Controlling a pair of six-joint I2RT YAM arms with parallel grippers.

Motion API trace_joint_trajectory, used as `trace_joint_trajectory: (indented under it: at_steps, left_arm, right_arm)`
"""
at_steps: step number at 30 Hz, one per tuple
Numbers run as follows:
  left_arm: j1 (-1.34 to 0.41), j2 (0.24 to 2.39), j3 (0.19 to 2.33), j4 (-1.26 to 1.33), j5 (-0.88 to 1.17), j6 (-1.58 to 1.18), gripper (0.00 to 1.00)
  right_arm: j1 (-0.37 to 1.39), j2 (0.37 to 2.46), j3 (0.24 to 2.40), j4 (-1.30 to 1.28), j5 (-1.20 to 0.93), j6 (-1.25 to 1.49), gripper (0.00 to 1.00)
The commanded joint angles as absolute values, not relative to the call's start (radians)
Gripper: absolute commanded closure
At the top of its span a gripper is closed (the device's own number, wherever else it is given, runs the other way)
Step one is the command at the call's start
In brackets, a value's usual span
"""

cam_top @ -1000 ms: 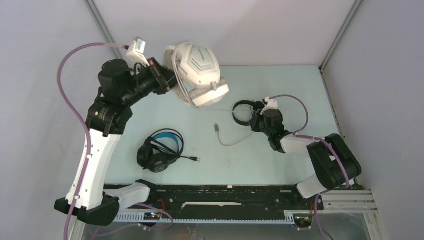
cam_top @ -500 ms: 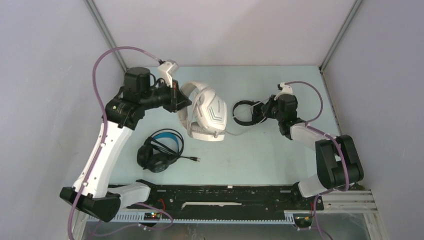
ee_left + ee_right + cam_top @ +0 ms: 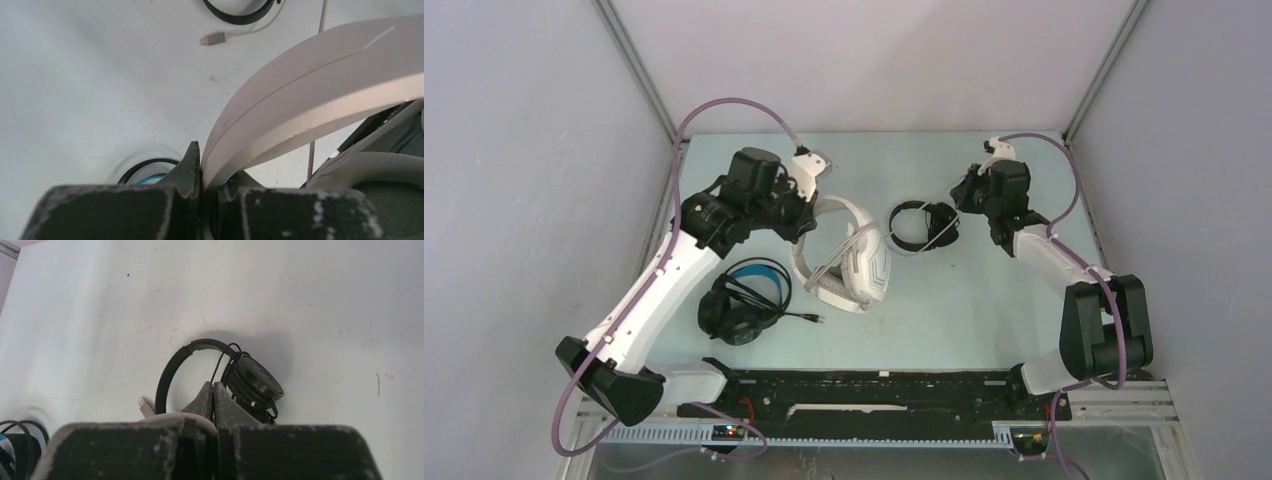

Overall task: Wrap the headphones
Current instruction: Wrap the headphones cable around the headphones.

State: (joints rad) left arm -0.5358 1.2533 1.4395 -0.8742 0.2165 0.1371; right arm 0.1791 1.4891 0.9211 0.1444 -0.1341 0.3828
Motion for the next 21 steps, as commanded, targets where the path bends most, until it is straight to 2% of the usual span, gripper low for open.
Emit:
trace_joint_trajectory:
  at_steps: [1,13,21]
  left_arm:
    - [-0.566,1.251,1.402,-0.893,0.155,0.209,1.0]
    - [-0.582,1.314,1.39,-0.888,0.026,0.232,1.0]
    - [-0.646,1.344,1.381,-0.859,-0.164,0.271,1.0]
  right_arm:
    - [0.153,1.446,1.005,0.086,-0.139,0.355,1.0]
    - [0.152,1.401,1.119,-0.065,-0.256,0.322,1.0]
    - [0.154,1.395,1.218,-0.185,-0.348,0.299,1.0]
